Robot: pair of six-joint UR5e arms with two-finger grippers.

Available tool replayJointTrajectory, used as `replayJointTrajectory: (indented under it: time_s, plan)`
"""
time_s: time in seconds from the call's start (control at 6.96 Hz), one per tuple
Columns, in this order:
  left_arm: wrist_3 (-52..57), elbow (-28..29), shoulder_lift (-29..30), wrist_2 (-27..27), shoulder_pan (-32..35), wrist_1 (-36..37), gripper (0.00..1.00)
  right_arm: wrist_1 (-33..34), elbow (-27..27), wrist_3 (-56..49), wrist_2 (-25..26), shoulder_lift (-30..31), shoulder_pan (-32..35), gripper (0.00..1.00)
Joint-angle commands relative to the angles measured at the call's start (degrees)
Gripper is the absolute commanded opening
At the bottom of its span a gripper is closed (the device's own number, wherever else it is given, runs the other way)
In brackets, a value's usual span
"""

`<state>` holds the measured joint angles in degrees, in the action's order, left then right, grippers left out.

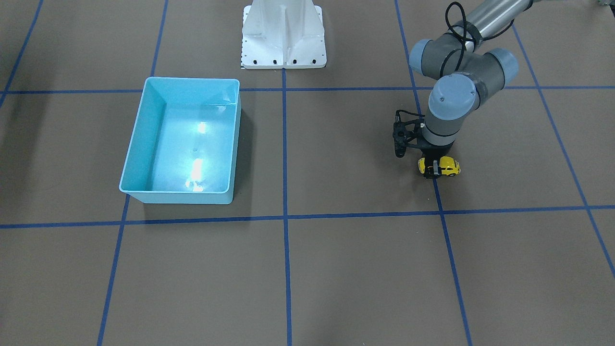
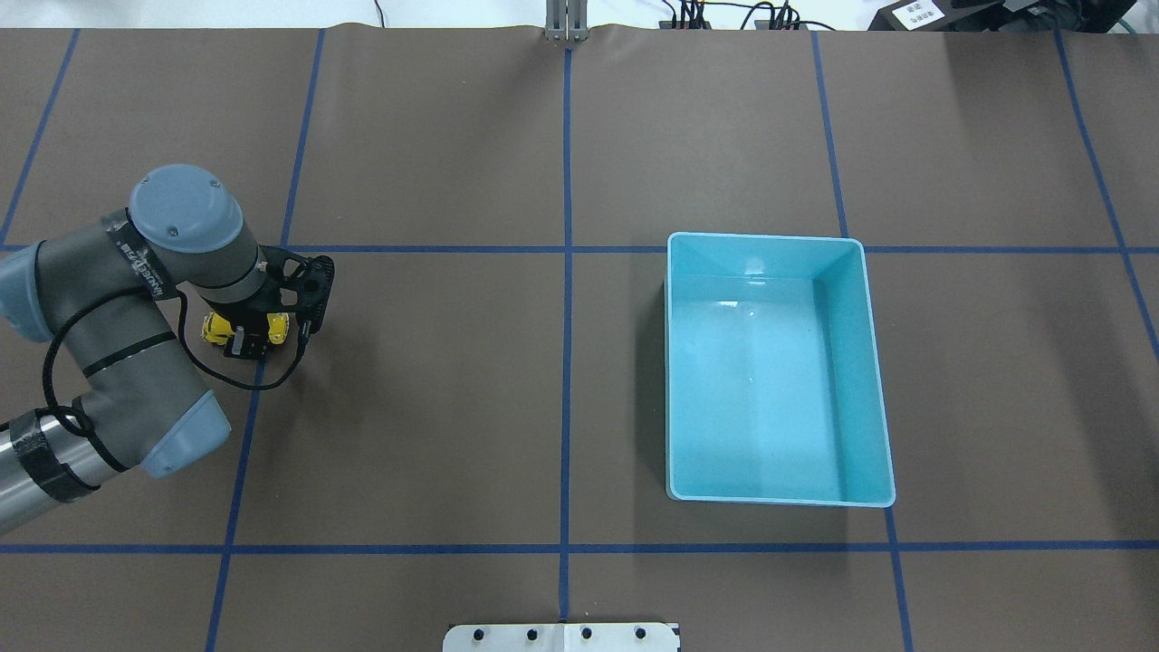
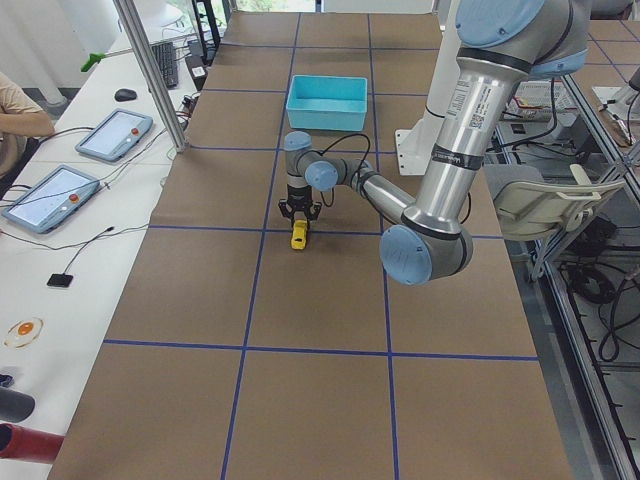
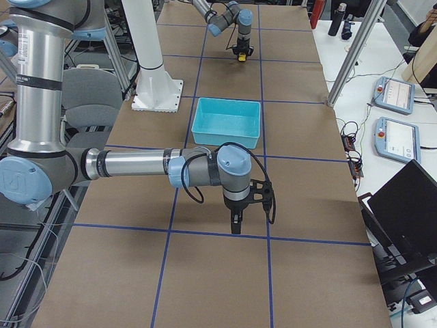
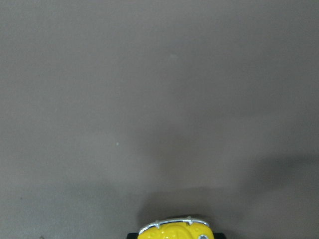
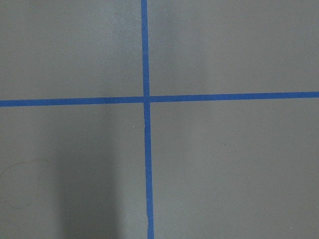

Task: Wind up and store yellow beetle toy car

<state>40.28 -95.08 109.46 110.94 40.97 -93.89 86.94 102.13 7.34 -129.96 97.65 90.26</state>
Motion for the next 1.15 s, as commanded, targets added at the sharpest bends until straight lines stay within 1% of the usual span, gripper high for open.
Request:
replayJointTrajectory:
  time_s: [0.0,0.43,0.86,1.01]
  plan:
    - [0.76,-0.19,-2.31,1.04,0.42,-2.25,0.00,-0.02,0.00,0.04,0.05,0.00,0.00,1.00]
    - [2.51,-0.19,-4.08,3.49,1.91,-3.23,0.00,-0.02,0.00,-0.05,-0.03,0.00,0.00,1.00]
    - [3.57,-0.11,-5.05,4.20,3.15,-4.36,0.00,-0.02,0.00,0.04,-0.03,0.00,0.00,1.00]
    - [4.97,-0.02,-5.83,5.77,3.67,-4.37,0.00,-0.02,0.09,0.04,0.05,0.00,0.00,1.00]
